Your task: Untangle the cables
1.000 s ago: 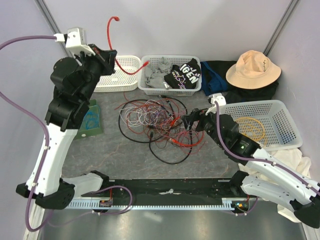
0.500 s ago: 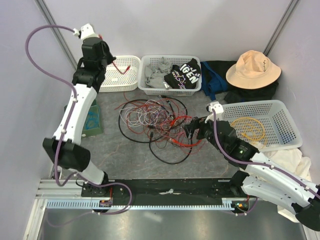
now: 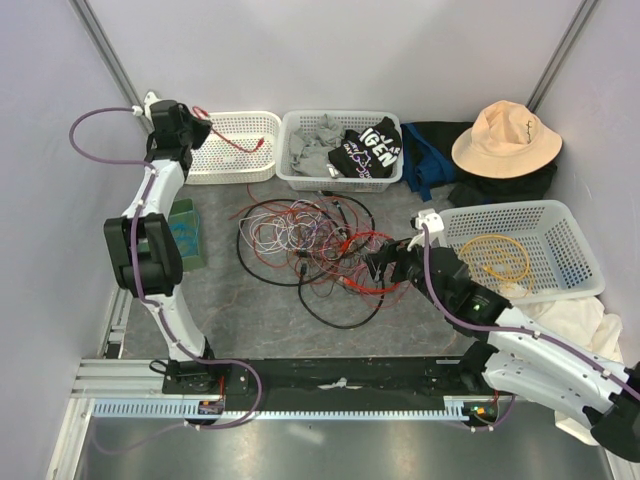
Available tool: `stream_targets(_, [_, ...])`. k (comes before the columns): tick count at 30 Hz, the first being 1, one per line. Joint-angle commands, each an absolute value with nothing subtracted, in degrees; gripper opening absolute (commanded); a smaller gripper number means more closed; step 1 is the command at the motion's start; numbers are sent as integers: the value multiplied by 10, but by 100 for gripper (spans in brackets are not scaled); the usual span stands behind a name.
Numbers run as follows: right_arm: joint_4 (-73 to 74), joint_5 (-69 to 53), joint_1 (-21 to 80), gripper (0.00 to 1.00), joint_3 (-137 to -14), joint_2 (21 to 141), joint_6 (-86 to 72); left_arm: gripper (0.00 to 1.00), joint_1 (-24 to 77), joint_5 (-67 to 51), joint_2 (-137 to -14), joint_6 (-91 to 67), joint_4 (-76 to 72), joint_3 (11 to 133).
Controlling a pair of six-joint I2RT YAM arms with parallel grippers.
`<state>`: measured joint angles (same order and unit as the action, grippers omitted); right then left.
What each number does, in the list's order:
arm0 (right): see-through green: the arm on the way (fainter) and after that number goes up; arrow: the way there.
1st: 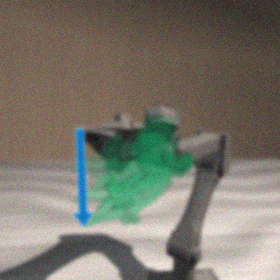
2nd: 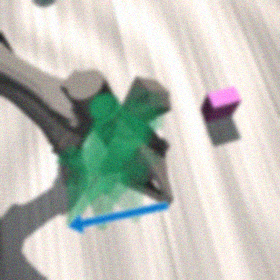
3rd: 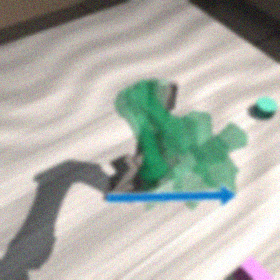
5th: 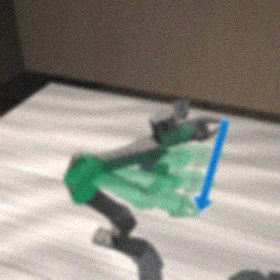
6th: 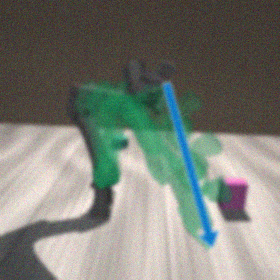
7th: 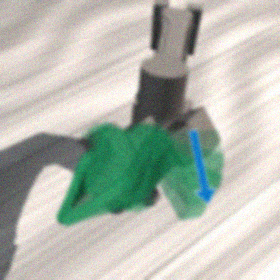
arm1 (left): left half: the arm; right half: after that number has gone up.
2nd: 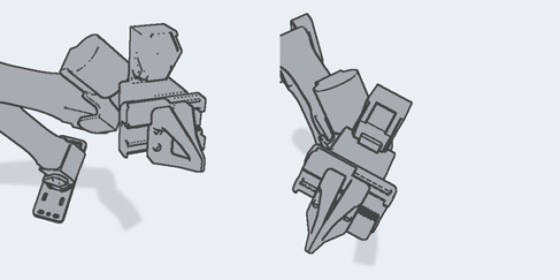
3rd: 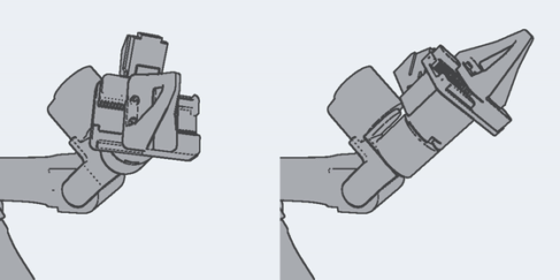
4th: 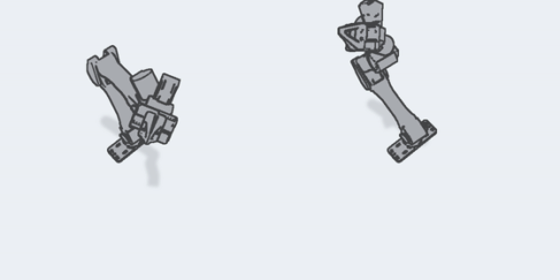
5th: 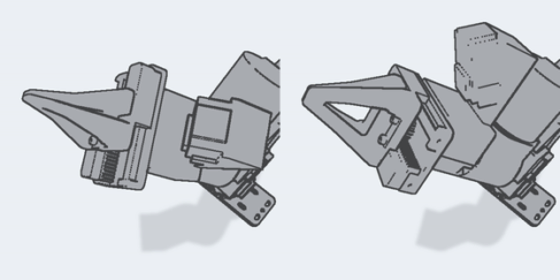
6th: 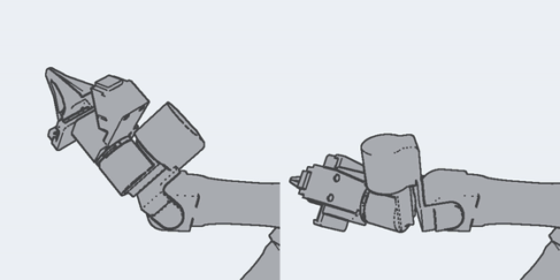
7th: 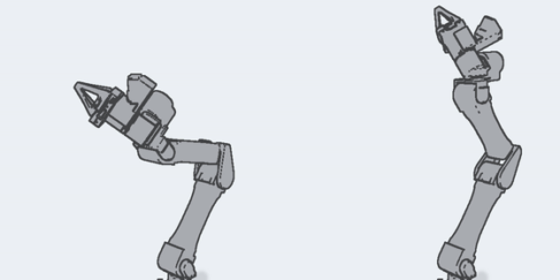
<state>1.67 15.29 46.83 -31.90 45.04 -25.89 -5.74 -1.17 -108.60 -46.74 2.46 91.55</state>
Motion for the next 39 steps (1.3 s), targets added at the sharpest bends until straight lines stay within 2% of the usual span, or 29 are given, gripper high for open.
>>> stream_targets(1, [-23,149,470,87,-315,477,-261,34,-52,-73,-1124,-510,-29,1005])
stream_targets(3, [-25,151,470,87,-315,484,-260,55,-51,-76,-1134,-512,-13,1017])
stream_targets(4, [-25,153,469,87,-316,486,-261,99,-50,-72,-1129,-511,-13,1014])
stream_targets(9, [-26,163,469,87,-316,486,-264,100,-40,-36,-1040,-445,-4,985])
stream_targets(14, [-21,173,469,87,-321,471,-267,100,-7,-11,-899,-412,20,855])
stream_targets(17, [-1,185,468,87,-336,452,-258,100,109,30,-800,-334,31,765])
stream_targets(18, [5,200,469,87,-344,446,-257,100,186,48,-757,-318,39,717])
stream_targets(21, [37,232,469,87,-351,418,-251,100,306,77,-704,-320,51,611])
stream_targets(25, [69,262,469,87,-358,376,-255,100,420,100,-641,-331,47,516])
stream_targets(27, [82,270,469,87,-357,358,-263,100,461,119,-637,-354,34,481])
stream_targets(32, [99,279,468,87,-346,338,-282,100,475,107,-699,-354,4,470])
stream_targets(35, [116,280,469,87,-330,332,-303,96,482,93,-731,-359,3,478])
stream_targets(39, [120,275,469,86,-309,325,-326,96,492,153,-776,-364,-19,482])
